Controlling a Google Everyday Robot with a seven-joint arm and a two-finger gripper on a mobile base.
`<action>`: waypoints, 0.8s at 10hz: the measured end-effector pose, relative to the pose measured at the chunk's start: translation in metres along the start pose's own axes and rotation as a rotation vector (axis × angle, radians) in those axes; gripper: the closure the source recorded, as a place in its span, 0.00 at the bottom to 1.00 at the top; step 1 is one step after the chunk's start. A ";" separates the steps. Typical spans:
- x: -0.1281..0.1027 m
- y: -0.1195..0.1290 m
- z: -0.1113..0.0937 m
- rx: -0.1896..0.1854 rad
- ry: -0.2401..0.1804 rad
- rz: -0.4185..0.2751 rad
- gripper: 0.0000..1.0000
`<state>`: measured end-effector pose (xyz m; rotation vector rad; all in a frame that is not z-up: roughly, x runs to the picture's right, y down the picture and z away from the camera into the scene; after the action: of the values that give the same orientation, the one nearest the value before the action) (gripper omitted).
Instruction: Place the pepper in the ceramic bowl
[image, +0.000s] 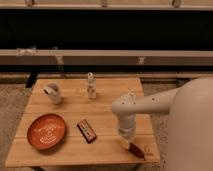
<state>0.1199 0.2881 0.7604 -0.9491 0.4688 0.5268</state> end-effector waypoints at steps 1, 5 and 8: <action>-0.002 -0.002 -0.011 0.019 -0.006 -0.006 1.00; -0.039 -0.009 -0.098 0.130 -0.128 -0.091 1.00; -0.097 -0.005 -0.156 0.198 -0.259 -0.200 1.00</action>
<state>0.0250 0.1322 0.7420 -0.7160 0.1855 0.4062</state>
